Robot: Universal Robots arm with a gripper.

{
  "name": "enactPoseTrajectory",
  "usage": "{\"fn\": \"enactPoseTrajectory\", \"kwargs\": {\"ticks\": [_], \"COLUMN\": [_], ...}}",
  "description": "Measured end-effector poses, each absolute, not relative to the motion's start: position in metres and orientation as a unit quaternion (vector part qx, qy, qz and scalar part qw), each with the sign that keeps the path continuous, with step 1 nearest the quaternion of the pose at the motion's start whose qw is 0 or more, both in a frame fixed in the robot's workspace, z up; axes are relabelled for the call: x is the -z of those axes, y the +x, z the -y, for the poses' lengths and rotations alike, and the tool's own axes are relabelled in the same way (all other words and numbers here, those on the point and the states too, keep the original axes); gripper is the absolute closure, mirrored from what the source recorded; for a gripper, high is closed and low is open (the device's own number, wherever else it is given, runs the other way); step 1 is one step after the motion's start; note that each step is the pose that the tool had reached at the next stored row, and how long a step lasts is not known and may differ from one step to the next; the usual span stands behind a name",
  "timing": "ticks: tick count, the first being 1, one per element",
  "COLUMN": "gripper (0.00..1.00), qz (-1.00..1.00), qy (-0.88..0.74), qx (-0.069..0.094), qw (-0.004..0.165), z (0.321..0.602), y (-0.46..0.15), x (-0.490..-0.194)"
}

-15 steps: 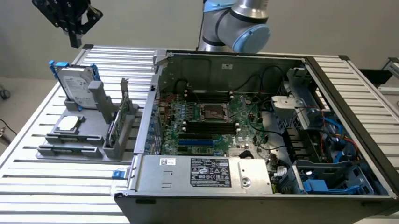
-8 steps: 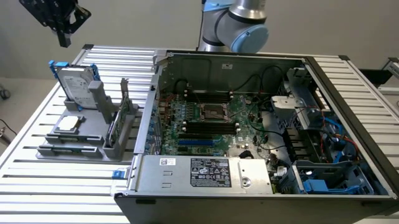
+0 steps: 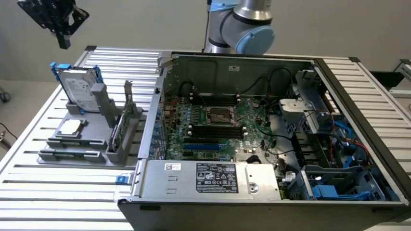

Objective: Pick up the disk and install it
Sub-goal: 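Reach for the disk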

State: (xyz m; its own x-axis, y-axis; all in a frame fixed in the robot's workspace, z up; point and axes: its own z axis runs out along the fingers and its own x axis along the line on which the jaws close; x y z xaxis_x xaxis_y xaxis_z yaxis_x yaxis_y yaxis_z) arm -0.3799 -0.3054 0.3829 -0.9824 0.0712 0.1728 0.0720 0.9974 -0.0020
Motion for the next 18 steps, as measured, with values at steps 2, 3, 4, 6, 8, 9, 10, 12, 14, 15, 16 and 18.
{"fn": "enactPoseTrajectory", "kwargs": {"ticks": [2, 3, 4, 6, 8, 9, 10, 12, 14, 15, 16, 18], "gripper": [0.89, 0.89, 0.89, 0.89, 0.89, 0.89, 0.89, 0.89, 0.89, 0.89, 0.89, 0.89], "qz": [0.996, 0.996, 0.996, 0.996, 0.996, 0.996, 0.997, 0.997, 0.998, 0.998, 0.999, 0.999], "qy": [-0.034, -0.033, -0.031, -0.028, -0.025, -0.024, -0.023, -0.022, -0.020, -0.019, -0.017, -0.014], "qx": [0.002, 0.002, 0.002, 0.002, 0.001, 0.001, 0.001, 0.001, 0.001, 0.002, 0.002, 0.001], "qw": [0.085, 0.085, 0.085, 0.085, 0.084, 0.081, 0.078, 0.071, 0.061, 0.055, 0.051, 0.049], "z": [0.303, 0.303, 0.302, 0.301, 0.301, 0.301, 0.301, 0.300, 0.300, 0.300, 0.300, 0.300], "y": [-0.384, -0.386, -0.387, -0.390, -0.392, -0.394, -0.395, -0.398, -0.400, -0.401, -0.401, -0.404], "x": [-0.381, -0.381, -0.381, -0.380, -0.380, -0.380, -0.380, -0.379, -0.379, -0.378, -0.378, -0.377]}}
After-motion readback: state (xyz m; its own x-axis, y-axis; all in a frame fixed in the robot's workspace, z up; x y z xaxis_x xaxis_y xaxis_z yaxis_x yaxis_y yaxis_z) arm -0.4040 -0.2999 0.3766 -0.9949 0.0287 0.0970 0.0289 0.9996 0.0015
